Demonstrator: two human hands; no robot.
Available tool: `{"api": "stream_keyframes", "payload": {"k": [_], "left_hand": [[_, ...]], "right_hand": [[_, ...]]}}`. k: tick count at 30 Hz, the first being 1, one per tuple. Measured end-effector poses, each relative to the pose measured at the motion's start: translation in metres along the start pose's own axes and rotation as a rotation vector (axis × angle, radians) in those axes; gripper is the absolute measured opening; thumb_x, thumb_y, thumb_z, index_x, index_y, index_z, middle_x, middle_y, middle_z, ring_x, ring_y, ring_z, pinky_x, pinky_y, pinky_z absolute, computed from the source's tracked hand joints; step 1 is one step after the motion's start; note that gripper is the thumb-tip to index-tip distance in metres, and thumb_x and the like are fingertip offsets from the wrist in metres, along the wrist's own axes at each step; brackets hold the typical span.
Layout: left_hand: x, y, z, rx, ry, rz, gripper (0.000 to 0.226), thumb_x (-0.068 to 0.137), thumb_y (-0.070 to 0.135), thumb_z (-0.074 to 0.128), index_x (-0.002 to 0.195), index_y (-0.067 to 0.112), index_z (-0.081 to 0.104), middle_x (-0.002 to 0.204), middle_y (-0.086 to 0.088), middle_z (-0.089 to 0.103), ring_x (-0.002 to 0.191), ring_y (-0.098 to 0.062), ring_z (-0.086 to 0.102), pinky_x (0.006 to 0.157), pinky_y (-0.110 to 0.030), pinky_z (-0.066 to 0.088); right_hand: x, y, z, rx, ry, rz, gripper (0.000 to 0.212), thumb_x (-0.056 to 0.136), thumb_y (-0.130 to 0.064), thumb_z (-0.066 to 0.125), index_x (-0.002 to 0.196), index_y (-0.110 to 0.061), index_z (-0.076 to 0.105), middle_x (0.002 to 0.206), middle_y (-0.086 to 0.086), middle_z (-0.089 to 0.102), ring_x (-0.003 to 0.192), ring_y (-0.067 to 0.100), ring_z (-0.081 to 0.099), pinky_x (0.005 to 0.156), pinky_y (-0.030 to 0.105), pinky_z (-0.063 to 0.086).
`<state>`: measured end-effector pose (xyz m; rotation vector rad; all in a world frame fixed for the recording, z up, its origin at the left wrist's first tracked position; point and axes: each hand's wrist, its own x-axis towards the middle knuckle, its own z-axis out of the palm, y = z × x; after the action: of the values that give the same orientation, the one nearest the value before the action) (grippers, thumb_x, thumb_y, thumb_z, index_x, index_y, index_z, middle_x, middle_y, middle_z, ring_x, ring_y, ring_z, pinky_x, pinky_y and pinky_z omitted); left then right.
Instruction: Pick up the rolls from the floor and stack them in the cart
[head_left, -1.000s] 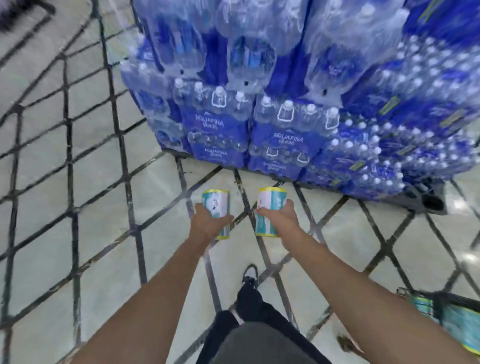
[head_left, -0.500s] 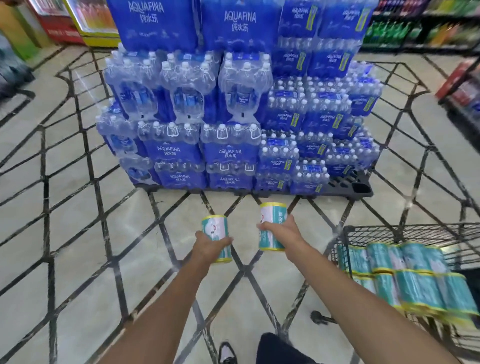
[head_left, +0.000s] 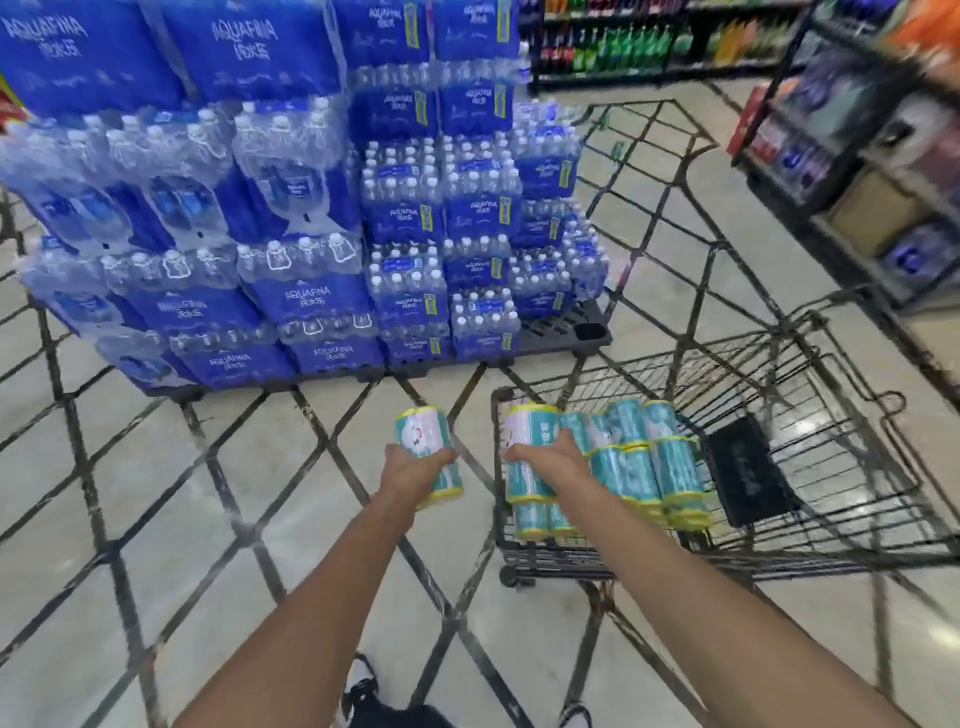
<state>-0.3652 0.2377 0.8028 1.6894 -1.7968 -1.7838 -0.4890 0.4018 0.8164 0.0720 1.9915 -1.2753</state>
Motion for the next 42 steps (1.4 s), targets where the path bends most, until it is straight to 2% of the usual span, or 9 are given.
{"api": "stream_keyframes", "payload": {"k": [5,8,12,16,20,29,34,39,42], "left_hand": [[-0.047,0.006,0.102,-0.009,-0.066,0.007,0.065,0.063,0.034,0.092,0.106,0.018,0.046,0.101,-0.008,0.064,0.093,-0.026,0.069,0.081,-0.048,0.061],[-0.051,0.003,0.140,0.054,-0.114,-0.023,0.091,0.053,0.046,0.092,0.122,0.015,0.042,0.111,-0.008,0.063,0.100,-0.028,0.067,0.085,-0.046,0.060],[-0.013,-0.023,0.180,0.092,-0.109,-0.050,0.126,0.030,0.069,0.090,0.134,0.014,0.046,0.123,-0.007,0.066,0.105,-0.026,0.067,0.088,-0.045,0.060],[-0.010,-0.010,0.211,0.099,-0.085,-0.080,0.107,0.057,0.050,0.093,0.139,0.010,0.037,0.128,-0.008,0.058,0.114,-0.029,0.060,0.095,-0.044,0.055],[0.030,-0.001,0.244,0.140,-0.084,-0.131,0.102,0.070,0.039,0.090,0.145,0.007,0.029,0.135,-0.012,0.055,0.120,-0.033,0.058,0.101,-0.048,0.051],[0.145,0.006,0.305,0.275,-0.067,-0.210,0.109,0.076,0.040,0.086,0.153,0.006,0.016,0.149,-0.019,0.044,0.133,-0.036,0.048,0.108,-0.044,0.045],[0.200,-0.010,0.336,0.292,-0.046,-0.281,0.114,0.083,0.037,0.080,0.159,0.007,0.000,0.157,-0.019,0.033,0.142,-0.035,0.037,0.110,-0.042,0.039],[0.242,-0.036,0.359,0.271,-0.007,-0.367,0.113,0.080,0.035,0.084,0.157,0.006,0.006,0.153,-0.018,0.037,0.139,-0.036,0.041,0.106,-0.042,0.042],[0.260,-0.051,0.372,0.281,-0.005,-0.407,0.123,0.076,0.039,0.086,0.158,0.007,0.000,0.156,-0.018,0.033,0.140,-0.035,0.040,0.110,-0.044,0.041]], "right_hand": [[0.009,0.031,-0.104,0.066,-0.001,0.082,0.117,0.076,-0.025,0.088,0.161,-0.024,0.009,0.164,0.007,0.026,0.144,0.036,0.035,0.109,0.053,0.045],[0.019,0.040,-0.140,0.092,0.025,0.124,0.117,0.067,-0.026,0.093,0.156,-0.028,0.017,0.150,0.000,0.036,0.140,0.038,0.040,0.099,0.062,0.051],[0.046,0.057,-0.165,0.045,0.055,0.130,0.126,0.065,-0.033,0.095,0.160,-0.019,0.014,0.162,0.010,0.033,0.145,0.035,0.038,0.116,0.053,0.037],[0.079,0.068,-0.173,0.021,0.058,0.183,0.123,0.064,-0.034,0.094,0.159,-0.018,0.016,0.160,0.012,0.037,0.142,0.036,0.041,0.115,0.054,0.039],[0.121,0.067,-0.177,-0.007,0.069,0.216,0.119,0.072,-0.032,0.091,0.160,-0.016,0.012,0.164,0.012,0.029,0.147,0.034,0.035,0.117,0.051,0.036],[0.255,0.042,-0.161,-0.117,0.064,0.248,0.124,0.075,-0.038,0.088,0.162,-0.014,0.004,0.167,0.010,0.022,0.150,0.032,0.030,0.119,0.049,0.034],[0.327,0.048,-0.149,-0.236,0.083,0.268,0.121,0.077,-0.043,0.087,0.161,-0.009,0.006,0.162,0.012,0.035,0.145,0.030,0.039,0.113,0.039,0.039],[0.377,0.063,-0.136,-0.241,0.040,0.305,0.120,0.078,-0.036,0.088,0.160,-0.007,0.006,0.160,0.011,0.035,0.143,0.026,0.041,0.105,0.029,0.037],[0.400,0.067,-0.126,-0.281,0.062,0.297,0.118,0.076,-0.039,0.089,0.158,-0.004,0.011,0.158,0.011,0.036,0.142,0.027,0.042,0.112,0.032,0.039]]}}
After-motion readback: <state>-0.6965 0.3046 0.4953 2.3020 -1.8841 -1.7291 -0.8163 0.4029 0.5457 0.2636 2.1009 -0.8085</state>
